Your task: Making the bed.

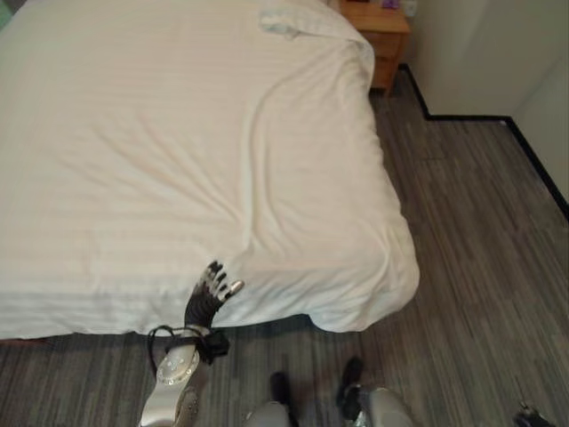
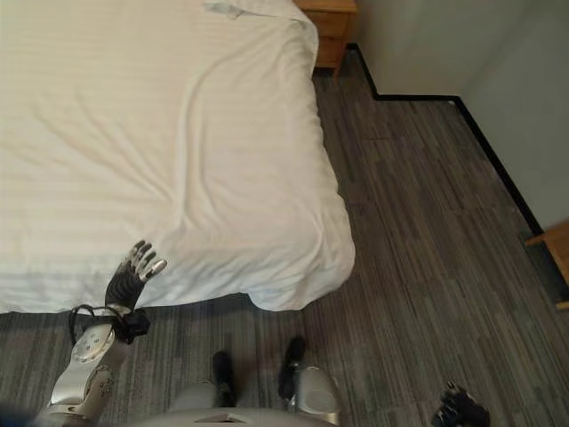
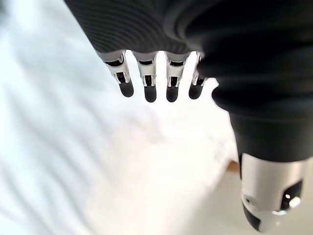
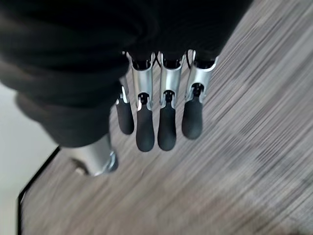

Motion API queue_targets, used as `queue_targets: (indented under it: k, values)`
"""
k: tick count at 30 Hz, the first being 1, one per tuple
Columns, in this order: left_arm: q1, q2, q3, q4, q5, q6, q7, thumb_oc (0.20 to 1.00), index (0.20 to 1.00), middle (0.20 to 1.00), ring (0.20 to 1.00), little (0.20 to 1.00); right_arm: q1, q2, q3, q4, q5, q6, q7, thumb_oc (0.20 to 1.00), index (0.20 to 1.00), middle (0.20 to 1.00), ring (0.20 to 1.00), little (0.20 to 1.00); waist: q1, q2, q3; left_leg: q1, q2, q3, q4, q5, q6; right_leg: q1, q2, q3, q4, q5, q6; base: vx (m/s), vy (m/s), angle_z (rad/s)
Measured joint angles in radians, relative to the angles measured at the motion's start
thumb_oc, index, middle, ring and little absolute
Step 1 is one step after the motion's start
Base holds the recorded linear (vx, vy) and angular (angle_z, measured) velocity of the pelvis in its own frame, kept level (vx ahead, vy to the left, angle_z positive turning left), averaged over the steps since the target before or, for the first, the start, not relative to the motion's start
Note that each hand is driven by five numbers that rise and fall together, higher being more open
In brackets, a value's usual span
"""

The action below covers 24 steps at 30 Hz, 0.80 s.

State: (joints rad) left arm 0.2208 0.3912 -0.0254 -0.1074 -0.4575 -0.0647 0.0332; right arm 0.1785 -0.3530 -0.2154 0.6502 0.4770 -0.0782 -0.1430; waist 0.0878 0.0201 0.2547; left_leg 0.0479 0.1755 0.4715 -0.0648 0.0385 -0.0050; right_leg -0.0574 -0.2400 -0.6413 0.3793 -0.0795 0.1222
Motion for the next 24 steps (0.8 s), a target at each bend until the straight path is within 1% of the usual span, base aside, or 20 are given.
queue_targets:
  k: [1, 2, 3, 4, 6, 7, 8, 9, 10, 12, 13, 14, 15, 16, 17, 20, 21, 22, 23, 24]
  values:
    - [0.004, 0.047, -0.008, -0.02, 0.001, 0.0, -0.022, 1.0, 1.0, 1.0, 1.0, 1.0, -0.044, 0.029, 0.028, -0.087, -0.008, -0.02, 0.026, 1.0, 1.0, 1.0, 1.0, 1.0, 0.032, -0.013, -0.008, 0.008, 0.0, 0.048, 0.009, -0.001, 0.0, 0.067, -0.052, -0.052, -0.071, -0.005, -0.001, -0.1, -0.098, -1.27]
    - [-0.008, 0.066, -0.013, -0.02, 0.001, 0.002, -0.032, 1.0, 1.0, 1.0, 1.0, 1.0, -0.075, 0.044, 0.049, -0.119, -0.008, -0.021, 0.034, 1.0, 1.0, 1.0, 1.0, 1.0, 0.028, -0.021, -0.013, 0.008, -0.005, 0.065, 0.02, 0.001, -0.009, 0.106, -0.079, -0.069, -0.127, 0.023, -0.021, -0.07, -0.247, -1.34]
    - [-0.018, 0.074, -0.012, -0.027, 0.002, -0.001, -0.044, 1.0, 1.0, 1.0, 1.0, 1.0, -0.111, 0.073, 0.085, -0.161, -0.008, -0.028, 0.051, 1.0, 1.0, 1.0, 1.0, 1.0, 0.043, -0.04, -0.017, 0.003, -0.008, 0.079, 0.023, 0.0, -0.041, 0.128, -0.052, -0.035, -0.224, 0.03, 0.034, -0.03, -0.278, -0.76]
    - [-0.027, 0.05, -0.026, -0.027, 0.002, -0.001, -0.054, 1.0, 1.0, 1.0, 1.0, 1.0, -0.128, 0.076, 0.106, -0.179, -0.012, -0.029, 0.06, 1.0, 1.0, 1.0, 1.0, 1.0, 0.033, -0.006, -0.028, 0.005, 0.013, 0.063, 0.023, 0.015, -0.039, 0.134, -0.016, -0.025, -0.254, 0.034, 0.029, -0.04, -0.396, -0.74]
    - [-0.022, 0.006, -0.072, -0.035, 0.001, 0.0, -0.075, 1.0, 1.0, 1.0, 1.0, 1.0, -0.095, 0.08, 0.135, -0.241, -0.04, -0.028, 0.064, 1.0, 1.0, 1.0, 1.0, 1.0, 0.019, 0.024, -0.049, 0.019, 0.046, 0.049, 0.023, 0.027, -0.024, 0.141, 0.027, -0.001, -0.291, 0.044, 0.011, -0.03, -0.276, -0.56]
    - [-0.019, -0.036, -0.109, -0.034, -0.002, -0.001, -0.088, 1.0, 1.0, 1.0, 1.0, 1.0, -0.058, 0.075, 0.161, -0.298, -0.062, -0.029, 0.068, 1.0, 1.0, 1.0, 1.0, 1.0, -0.001, 0.033, -0.062, 0.031, 0.071, 0.029, 0.042, 0.035, -0.023, 0.154, 0.064, 0.041, -0.332, 0.051, -0.001, -0.03, -0.23, -0.78]
    - [-0.021, -0.046, -0.117, -0.033, -0.002, -0.001, -0.089, 1.0, 1.0, 1.0, 1.0, 1.0, -0.052, 0.062, 0.175, -0.306, -0.079, -0.03, 0.068, 1.0, 1.0, 1.0, 1.0, 1.0, -0.01, 0.034, -0.065, 0.031, 0.084, 0.019, 0.053, 0.034, -0.024, 0.152, 0.071, 0.054, -0.34, 0.058, -0.012, 0.0, -0.419, -0.82]
    - [-0.025, -0.048, -0.125, -0.033, 0.0, -0.001, -0.088, 1.0, 1.0, 1.0, 1.0, 1.0, -0.043, 0.044, 0.189, -0.322, -0.092, -0.026, 0.067, 1.0, 1.0, 1.0, 1.0, 1.0, -0.024, 0.034, -0.068, 0.031, 0.091, -0.001, 0.057, 0.041, -0.031, 0.143, 0.091, 0.076, -0.351, 0.061, -0.016, 0.04, -0.325, -0.85]
    - [-0.041, -0.054, -0.132, -0.026, 0.009, -0.001, -0.084, 1.0, 1.0, 1.0, 1.0, 1.0, -0.029, 0.012, 0.194, -0.36, -0.143, -0.024, 0.068, 1.0, 1.0, 1.0, 1.0, 1.0, -0.053, 0.038, -0.071, 0.026, 0.117, -0.022, 0.081, 0.064, -0.071, 0.125, 0.113, 0.111, -0.364, 0.068, -0.034, 0.04, -0.374, -0.82]
    - [-0.071, -0.042, -0.135, -0.005, 0.02, -0.002, -0.075, 1.0, 1.0, 1.0, 1.0, 1.0, -0.016, 0.017, 0.19, -0.395, -0.176, -0.024, 0.066, 1.0, 1.0, 1.0, 1.0, 1.0, -0.055, -0.002, -0.062, 0.009, 0.139, -0.025, 0.17, 0.07, -0.078, 0.116, 0.121, 0.158, -0.378, 0.079, -0.055, 0.02, -0.178, -1.07]
    - [-0.08, -0.033, -0.138, 0.015, 0.043, -0.005, -0.066, 1.0, 1.0, 1.0, 1.0, 1.0, -0.008, 0.01, 0.218, -0.443, -0.207, -0.027, 0.067, 1.0, 1.0, 1.0, 1.0, 1.0, -0.045, -0.037, -0.054, -0.023, 0.144, -0.143, 0.249, 0.051, -0.098, 0.113, 0.123, 0.228, -0.391, 0.065, -0.095, 0.0, -0.122, -1.33]
    - [-0.081, -0.036, -0.145, 0.03, 0.049, -0.011, -0.058, 1.0, 1.0, 1.0, 1.0, 1.0, -0.012, 0.002, 0.232, -0.471, -0.227, -0.027, 0.067, 1.0, 1.0, 1.0, 1.0, 1.0, -0.046, -0.05, -0.054, -0.031, 0.097, -0.272, 0.254, 0.006, -0.143, 0.104, 0.128, 0.297, -0.406, 0.075, -0.118, 0.11, -0.248, -1.84]
    - [-0.089, -0.038, -0.17, 0.048, 0.05, -0.013, -0.049, 1.0, 1.0, 1.0, 1.0, 1.0, -0.026, -0.014, 0.233, -0.52, -0.246, -0.037, 0.067, 1.0, 1.0, 1.0, 1.0, 1.0, -0.021, -0.06, -0.048, -0.051, -0.012, -0.448, 0.23, -0.026, -0.164, 0.068, 0.116, 0.369, -0.419, 0.095, -0.132, 0.17, -0.184, -1.58]
    - [-0.087, -0.039, -0.178, 0.048, 0.053, -0.013, -0.049, 1.0, 1.0, 1.0, 1.0, 1.0, -0.039, -0.025, 0.233, -0.528, -0.267, -0.04, 0.068, 1.0, 1.0, 1.0, 1.0, 1.0, -0.021, -0.054, -0.046, -0.069, -0.056, -0.456, 0.21, -0.025, -0.162, 0.063, 0.117, 0.372, -0.432, 0.101, -0.132, 0.22, -0.218, -1.4]
    - [-0.094, -0.045, -0.202, 0.062, 0.067, -0.013, -0.049, 1.0, 1.0, 1.0, 1.0, 1.0, -0.028, -0.037, 0.22, -0.534, -0.296, -0.039, 0.073, 1.0, 1.0, 1.0, 1.0, 1.0, -0.022, -0.052, -0.039, -0.096, -0.092, -0.465, 0.196, -0.032, -0.136, 0.067, 0.116, 0.383, -0.447, 0.111, -0.12, 0.16, -0.125, -0.53]
    - [-0.103, -0.086, -0.254, 0.103, 0.07, -0.019, -0.053, 1.0, 1.0, 1.0, 1.0, 1.0, 0.033, -0.078, 0.191, -0.548, -0.325, -0.033, 0.075, 1.0, 1.0, 1.0, 1.0, 1.0, -0.03, -0.01, -0.03, -0.135, -0.147, -0.478, 0.166, -0.039, -0.108, 0.066, 0.111, 0.373, -0.444, 0.098, -0.099, 0.19, -0.078, -0.01]
    - [-0.096, -0.092, -0.266, 0.115, 0.07, -0.017, -0.054, 1.0, 1.0, 1.0, 1.0, 1.0, 0.03, -0.087, 0.188, -0.552, -0.325, -0.033, 0.074, 1.0, 1.0, 1.0, 1.0, 1.0, -0.025, 0.011, -0.028, -0.144, -0.152, -0.482, 0.141, -0.055, -0.096, 0.061, 0.121, 0.373, -0.448, 0.098, -0.087, 0.27, -0.083, -0.16]
    - [-0.091, -0.092, -0.273, 0.14, 0.07, -0.017, -0.055, 1.0, 1.0, 1.0, 1.0, 1.0, 0.013, -0.082, 0.194, -0.55, -0.325, -0.031, 0.067, 1.0, 1.0, 1.0, 1.0, 1.0, -0.023, 0.016, -0.024, -0.158, -0.166, -0.487, 0.133, -0.068, -0.057, 0.057, 0.122, 0.386, -0.482, 0.105, -0.07, 0.36, -0.053, -0.64]
    - [-0.079, -0.112, -0.272, 0.172, 0.069, 0.0, -0.053, 1.0, 1.0, 1.0, 1.0, 1.0, -0.037, -0.083, 0.214, -0.55, -0.33, -0.03, 0.066, 1.0, 1.0, 1.0, 1.0, 1.0, 0.008, 0.051, -0.013, -0.153, -0.142, -0.473, 0.086, -0.064, -0.042, 0.005, 0.14, 0.369, -0.399, 0.075, -0.048, 0.42, -0.04, -0.63]
    - [-0.065, -0.104, -0.275, 0.16, 0.07, 0.008, -0.052, 1.0, 1.0, 1.0, 1.0, 1.0, -0.056, -0.07, 0.221, -0.55, -0.344, -0.03, 0.066, 1.0, 1.0, 1.0, 1.0, 1.0, 0.028, 0.055, 0.006, -0.154, -0.121, -0.438, 0.096, -0.048, -0.055, -0.014, 0.151, 0.338, -0.253, 0.016, -0.066, 0.56, -0.028, -0.56]
